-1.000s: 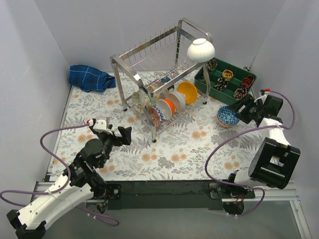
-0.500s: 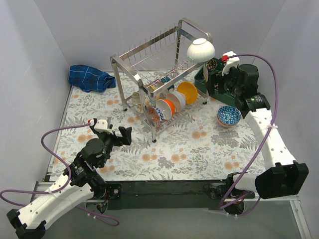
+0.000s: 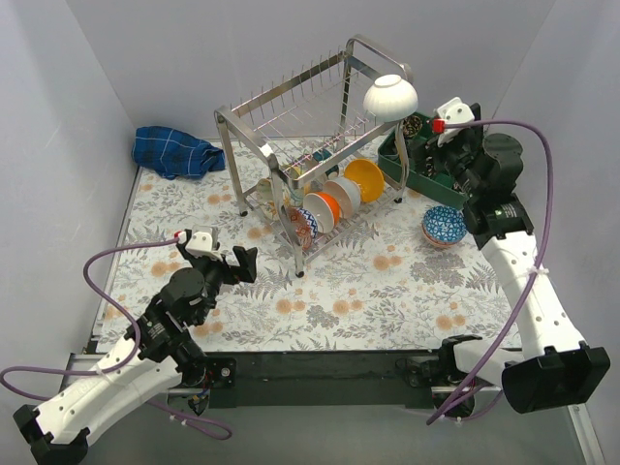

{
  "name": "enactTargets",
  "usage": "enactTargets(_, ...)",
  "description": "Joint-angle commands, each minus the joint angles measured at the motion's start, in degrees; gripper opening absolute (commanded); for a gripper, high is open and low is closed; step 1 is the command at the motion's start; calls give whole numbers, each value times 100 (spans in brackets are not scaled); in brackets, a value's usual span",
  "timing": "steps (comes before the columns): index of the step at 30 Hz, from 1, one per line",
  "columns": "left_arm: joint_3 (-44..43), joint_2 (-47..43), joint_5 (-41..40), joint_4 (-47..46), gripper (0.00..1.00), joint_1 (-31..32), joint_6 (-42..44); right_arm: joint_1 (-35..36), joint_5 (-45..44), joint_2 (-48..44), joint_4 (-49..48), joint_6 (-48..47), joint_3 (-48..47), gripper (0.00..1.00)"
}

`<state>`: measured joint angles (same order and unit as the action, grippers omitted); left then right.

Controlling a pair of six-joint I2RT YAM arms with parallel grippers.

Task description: Unload the bowls from the dish rack

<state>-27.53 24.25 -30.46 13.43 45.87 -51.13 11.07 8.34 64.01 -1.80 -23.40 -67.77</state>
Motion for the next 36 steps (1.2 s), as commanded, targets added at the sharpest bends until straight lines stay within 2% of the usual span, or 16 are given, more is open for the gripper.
enactTargets(1,-7,80,57,-51,98,-34,121,27,273,462,414,-297,-868,99)
enactTargets(4,11,89,49,-77,98,-43,139,27,344,700,969,-569,-1370,99)
enactTargets(7,11,150,49,-95,98,-43,183,36,694,622,937,-1383,-1091,98)
enactTargets(11,11,282,49,-139,98,-43,227,35,678,630,612,-1773,-923,98)
enactTargets(15,2,387,57,-157,98,-52,262,27,660,631,-231,-1765,-554,95)
enactTargets(19,19,405,66,-174,98,-60,288,27,783,727,-706,-1572,-527,87)
enactTargets(22,28,431,66,-192,98,-69,306,36,810,806,-1128,-1449,-422,85)
enactTargets(36,28,458,102,-201,98,-87,323,36,880,1272,-1639,-1273,-474,83)
